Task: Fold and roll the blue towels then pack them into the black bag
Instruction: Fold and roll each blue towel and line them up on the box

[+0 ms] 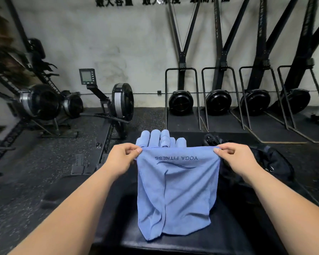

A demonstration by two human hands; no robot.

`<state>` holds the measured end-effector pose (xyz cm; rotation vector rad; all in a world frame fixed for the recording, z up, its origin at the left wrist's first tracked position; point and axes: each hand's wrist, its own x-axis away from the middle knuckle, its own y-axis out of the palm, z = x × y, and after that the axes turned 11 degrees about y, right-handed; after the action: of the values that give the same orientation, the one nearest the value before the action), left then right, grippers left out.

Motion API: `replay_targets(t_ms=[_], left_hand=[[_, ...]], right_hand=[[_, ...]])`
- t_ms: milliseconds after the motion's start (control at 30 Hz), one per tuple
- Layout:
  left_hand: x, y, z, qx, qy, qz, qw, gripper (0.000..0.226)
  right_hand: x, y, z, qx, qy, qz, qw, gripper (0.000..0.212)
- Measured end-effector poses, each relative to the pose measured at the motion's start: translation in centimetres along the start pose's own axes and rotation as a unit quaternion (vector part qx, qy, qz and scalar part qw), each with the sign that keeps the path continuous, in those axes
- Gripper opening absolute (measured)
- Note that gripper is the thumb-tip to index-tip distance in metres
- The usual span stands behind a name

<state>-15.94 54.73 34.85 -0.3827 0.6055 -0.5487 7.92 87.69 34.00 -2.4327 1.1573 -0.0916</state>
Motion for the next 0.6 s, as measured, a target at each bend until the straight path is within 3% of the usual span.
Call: replay_targets(t_ms=[200,433,600], left_hand=[[0.4,-3.9,5.2,-0.029,0.047,0.015,0.998,0.012],[-0.2,-7.4,9.0,-0.092,0.11,0.043,0.989,0.01],[0.6,-8.8,11.3,-0.213,0.165,-0.029,0.962,0.008]], right_hand=[[1.8,-3.1,-5.7,-0.075,-0.025,0.016,0.997,0.017],[4.2,-6.5,-11.1,-0.11,-0.077,-0.004,0.991,0.009],[5.6,-7.1,-12.4,-0.007,-0.099,-0.025,0.995,0.005]])
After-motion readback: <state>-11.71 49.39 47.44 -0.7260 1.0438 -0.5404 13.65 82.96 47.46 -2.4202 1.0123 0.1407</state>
